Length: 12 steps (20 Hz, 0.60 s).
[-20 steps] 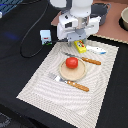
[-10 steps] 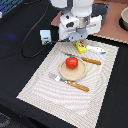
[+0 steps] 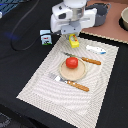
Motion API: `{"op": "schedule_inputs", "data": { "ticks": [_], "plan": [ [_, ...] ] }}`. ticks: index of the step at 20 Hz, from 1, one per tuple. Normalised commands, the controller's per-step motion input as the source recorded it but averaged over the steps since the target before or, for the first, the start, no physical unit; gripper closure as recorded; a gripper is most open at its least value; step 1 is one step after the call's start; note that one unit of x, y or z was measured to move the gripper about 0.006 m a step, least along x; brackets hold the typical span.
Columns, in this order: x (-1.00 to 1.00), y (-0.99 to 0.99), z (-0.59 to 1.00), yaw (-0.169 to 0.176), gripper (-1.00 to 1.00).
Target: Interact with the objects in diverse but meaningful ways.
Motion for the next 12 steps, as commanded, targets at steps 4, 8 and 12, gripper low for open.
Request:
{"op": "schedule_inputs", "data": {
  "ticks": [4, 8, 12],
  "plan": [
    [-0.5, -0.74, -0.03, -0.029, 1.0],
    [0.23, -0.82, 0.04, -0.079, 1.0],
    [0.27, -0.76, 0.01, -0.081, 1.0]
  ]
}}
